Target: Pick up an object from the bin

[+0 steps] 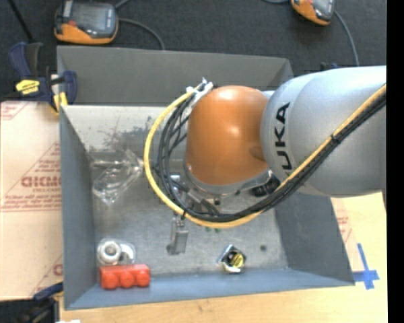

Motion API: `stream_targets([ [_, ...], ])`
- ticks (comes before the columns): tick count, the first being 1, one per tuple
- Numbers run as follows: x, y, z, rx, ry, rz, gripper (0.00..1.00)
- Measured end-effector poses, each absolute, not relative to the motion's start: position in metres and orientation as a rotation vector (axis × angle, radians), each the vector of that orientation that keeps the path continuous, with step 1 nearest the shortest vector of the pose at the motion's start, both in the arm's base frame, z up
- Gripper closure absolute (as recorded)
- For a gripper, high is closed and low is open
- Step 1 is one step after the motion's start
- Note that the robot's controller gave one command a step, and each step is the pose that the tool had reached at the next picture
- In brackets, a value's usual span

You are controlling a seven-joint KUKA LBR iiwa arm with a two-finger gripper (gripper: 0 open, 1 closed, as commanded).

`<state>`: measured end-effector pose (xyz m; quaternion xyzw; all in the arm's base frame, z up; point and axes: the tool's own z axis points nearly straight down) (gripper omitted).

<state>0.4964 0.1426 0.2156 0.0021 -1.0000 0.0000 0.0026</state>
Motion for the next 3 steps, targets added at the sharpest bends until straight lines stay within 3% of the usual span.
stream_targets([
  [1,0.476,0.193,0.127,0.431,-3.11,0.0,0.0],
  [2,0.478,0.237,0.078,0.96,-3.009,0.001,0.0],
  [3,0.474,0.238,0.078,0.948,-3.002,-0.004,1.0],
])
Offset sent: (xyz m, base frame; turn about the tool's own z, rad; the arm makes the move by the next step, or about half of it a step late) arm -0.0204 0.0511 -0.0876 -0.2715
